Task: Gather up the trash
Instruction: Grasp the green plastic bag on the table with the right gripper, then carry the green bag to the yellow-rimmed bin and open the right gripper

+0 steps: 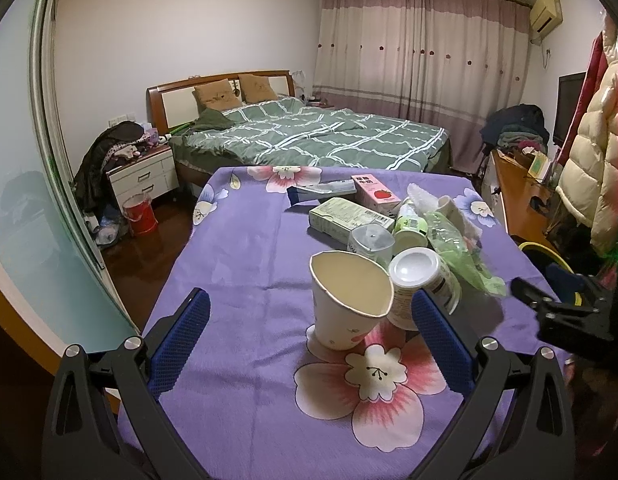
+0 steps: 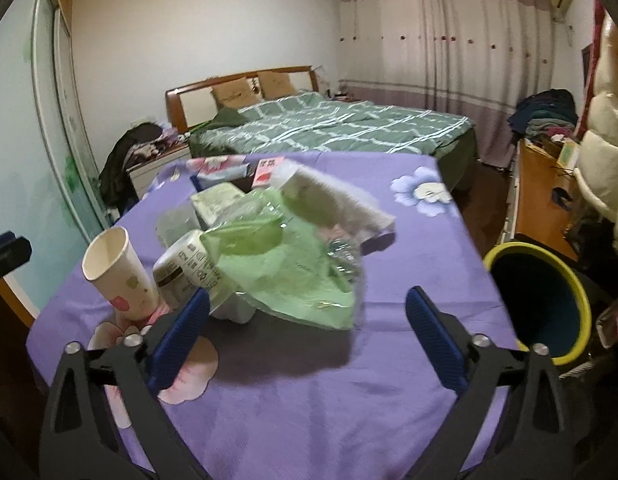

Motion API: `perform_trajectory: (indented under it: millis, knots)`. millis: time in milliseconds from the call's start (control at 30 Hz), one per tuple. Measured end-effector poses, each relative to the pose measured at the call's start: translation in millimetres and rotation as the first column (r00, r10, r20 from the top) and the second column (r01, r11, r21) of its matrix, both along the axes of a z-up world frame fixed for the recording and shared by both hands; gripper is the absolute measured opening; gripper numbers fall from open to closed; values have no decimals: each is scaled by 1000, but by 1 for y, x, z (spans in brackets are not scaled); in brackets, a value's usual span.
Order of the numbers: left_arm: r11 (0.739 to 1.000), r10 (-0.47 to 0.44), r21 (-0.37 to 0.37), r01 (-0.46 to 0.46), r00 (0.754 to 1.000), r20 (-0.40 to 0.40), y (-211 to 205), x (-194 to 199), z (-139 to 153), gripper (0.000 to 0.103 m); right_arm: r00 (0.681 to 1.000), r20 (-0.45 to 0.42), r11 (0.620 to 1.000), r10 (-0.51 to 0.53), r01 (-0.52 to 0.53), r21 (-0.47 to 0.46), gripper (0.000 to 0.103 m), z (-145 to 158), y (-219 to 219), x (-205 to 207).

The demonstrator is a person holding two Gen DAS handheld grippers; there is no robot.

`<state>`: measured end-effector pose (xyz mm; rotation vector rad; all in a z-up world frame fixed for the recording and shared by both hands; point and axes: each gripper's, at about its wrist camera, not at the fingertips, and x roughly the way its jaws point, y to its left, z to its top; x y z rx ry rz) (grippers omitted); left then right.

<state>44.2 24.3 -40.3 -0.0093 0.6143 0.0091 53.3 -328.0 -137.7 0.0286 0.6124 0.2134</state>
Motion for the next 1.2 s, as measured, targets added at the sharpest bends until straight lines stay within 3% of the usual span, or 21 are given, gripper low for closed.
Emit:
perform_trajectory:
  millis: [433, 533, 600, 667, 800, 1200]
  knots:
    - [1000, -12, 12, 13, 1000, -28, 0, 20, -13, 99, 997, -33, 996, 70, -72, -44, 58, -24, 42, 37]
    - [1000, -19, 14, 19, 999, -35, -1, 23, -16, 99, 997, -36, 996, 70, -71, -45, 45, -24, 43, 41]
    - [1000, -20, 15, 21, 999, -37, -1, 25, -18, 99, 997, -39, 996, 71, -72, -50, 29, -23, 44, 42]
    - [1000, -21, 15, 22, 999, -38, -2, 24, -18, 99, 997, -34, 996, 73, -75, -55, 19, -22, 44, 42]
    - [1000, -23, 15, 24, 999, -43, -3, 26, -19, 99, 996, 4, 995, 86, -86, -57, 8, -15, 43, 34]
    - [999, -46, 23, 47, 998, -44, -13, 24, -19, 99, 980, 113, 981, 165, -175, 88, 5, 40, 19, -2]
